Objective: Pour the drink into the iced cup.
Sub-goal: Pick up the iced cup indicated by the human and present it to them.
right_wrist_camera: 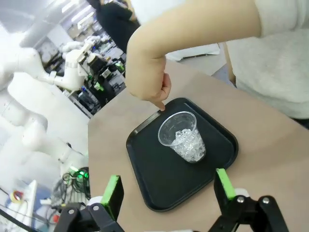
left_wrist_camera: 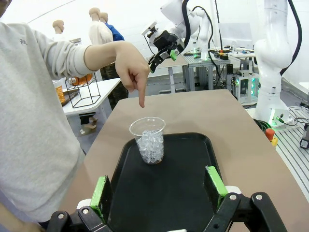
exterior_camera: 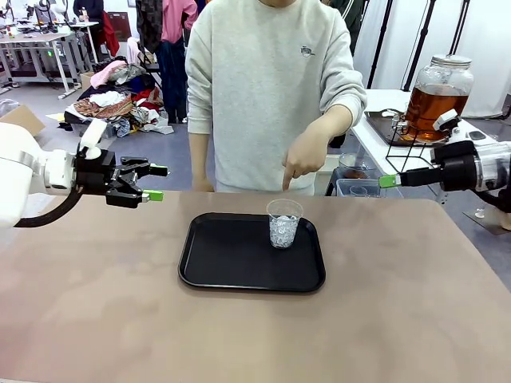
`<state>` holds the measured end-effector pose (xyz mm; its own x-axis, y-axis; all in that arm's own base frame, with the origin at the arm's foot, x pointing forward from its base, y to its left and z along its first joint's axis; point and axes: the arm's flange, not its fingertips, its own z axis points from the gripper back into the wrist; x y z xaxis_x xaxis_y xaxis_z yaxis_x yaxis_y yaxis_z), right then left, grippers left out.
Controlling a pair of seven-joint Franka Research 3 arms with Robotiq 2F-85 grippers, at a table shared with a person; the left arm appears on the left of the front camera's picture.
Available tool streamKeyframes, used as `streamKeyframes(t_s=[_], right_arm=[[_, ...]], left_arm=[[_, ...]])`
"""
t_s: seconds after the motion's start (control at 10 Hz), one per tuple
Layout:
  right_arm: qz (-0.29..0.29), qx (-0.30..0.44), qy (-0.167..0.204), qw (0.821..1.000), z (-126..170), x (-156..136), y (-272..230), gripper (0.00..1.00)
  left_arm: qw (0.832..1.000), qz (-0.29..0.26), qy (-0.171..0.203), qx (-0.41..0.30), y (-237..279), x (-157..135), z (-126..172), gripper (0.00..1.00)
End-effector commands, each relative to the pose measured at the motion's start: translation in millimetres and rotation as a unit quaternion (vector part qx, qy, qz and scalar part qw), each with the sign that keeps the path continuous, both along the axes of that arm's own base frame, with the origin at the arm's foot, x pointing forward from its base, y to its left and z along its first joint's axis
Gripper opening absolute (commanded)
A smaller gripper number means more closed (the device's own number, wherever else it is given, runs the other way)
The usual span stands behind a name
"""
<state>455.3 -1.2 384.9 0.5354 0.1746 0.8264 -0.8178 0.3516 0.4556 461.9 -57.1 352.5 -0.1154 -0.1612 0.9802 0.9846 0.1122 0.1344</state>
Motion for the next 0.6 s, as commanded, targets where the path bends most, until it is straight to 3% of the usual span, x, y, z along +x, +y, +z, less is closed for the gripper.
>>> streamKeyframes(t_s=[0.0,0.3,0.5], right_arm=[[0.059,-0.018,-0.078,0.995,-20,20,10,1.0],[0.14,-0.06,-0.166,0.974,-54,38,30,1.0],[0.145,-0.069,-0.209,0.965,-73,51,44,1.0]], left_arm=[[1.0,0.0,-0.002,0.0,1,0,1,1.0],[1.0,0.0,-0.002,0.0,1,0,1,1.0],[1.0,0.0,-0.002,0.0,1,0,1,1.0]])
